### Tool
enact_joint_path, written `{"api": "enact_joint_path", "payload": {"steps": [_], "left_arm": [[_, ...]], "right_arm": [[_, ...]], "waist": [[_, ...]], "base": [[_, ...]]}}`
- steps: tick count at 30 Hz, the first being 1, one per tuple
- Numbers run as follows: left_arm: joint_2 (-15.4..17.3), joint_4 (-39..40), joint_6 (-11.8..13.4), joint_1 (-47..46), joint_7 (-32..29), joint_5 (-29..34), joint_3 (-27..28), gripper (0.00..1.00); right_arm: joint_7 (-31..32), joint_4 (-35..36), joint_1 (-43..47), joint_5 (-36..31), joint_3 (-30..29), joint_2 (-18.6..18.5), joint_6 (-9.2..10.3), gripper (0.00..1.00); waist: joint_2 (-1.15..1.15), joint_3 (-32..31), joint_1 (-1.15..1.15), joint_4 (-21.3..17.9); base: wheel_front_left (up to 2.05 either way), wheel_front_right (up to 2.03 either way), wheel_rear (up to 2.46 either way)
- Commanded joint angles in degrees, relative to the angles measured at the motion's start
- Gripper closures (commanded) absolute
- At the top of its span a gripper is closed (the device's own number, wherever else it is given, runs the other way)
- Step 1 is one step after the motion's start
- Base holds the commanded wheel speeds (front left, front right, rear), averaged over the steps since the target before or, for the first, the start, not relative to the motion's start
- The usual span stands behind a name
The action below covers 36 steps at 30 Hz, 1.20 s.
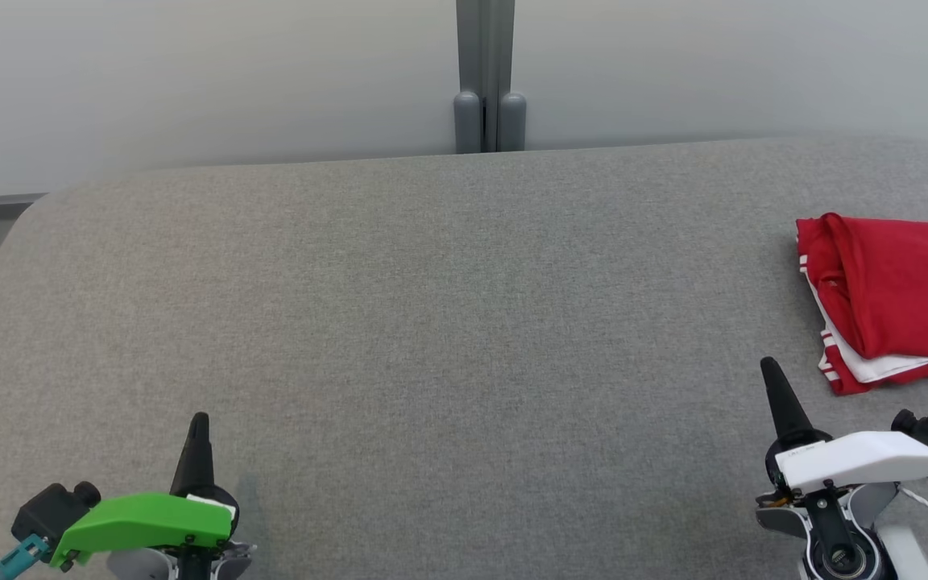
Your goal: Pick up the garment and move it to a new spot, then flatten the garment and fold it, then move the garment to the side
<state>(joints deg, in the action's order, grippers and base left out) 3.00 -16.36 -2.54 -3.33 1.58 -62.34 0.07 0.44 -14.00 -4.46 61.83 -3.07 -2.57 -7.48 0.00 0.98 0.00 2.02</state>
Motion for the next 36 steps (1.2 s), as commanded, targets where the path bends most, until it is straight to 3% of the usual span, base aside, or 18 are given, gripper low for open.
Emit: {"api": "enact_joint_path", "payload": {"steps": [1, 36], "left_arm": [[0.1, 0.8, -0.5, -1.7, -0.4, -1.8, 0.6, 1.00], [0.0, 1.8, -3.3, -2.7, -5.2, -19.0, 4.3, 1.00]], "right_arm": [[0.4, 0.4, -1.3, 1.6, -0.3, -0.3, -0.03, 1.00], [4.0, 0.2, -1.8, 19.1, -2.3, -0.4, -0.03, 1.00]], "waist": [[0.00, 0.0, 0.00, 0.0], [0.00, -0.4, 0.00, -1.1]], "base": [[0.00, 0.00, 0.00], [0.00, 0.00, 0.00]]}}
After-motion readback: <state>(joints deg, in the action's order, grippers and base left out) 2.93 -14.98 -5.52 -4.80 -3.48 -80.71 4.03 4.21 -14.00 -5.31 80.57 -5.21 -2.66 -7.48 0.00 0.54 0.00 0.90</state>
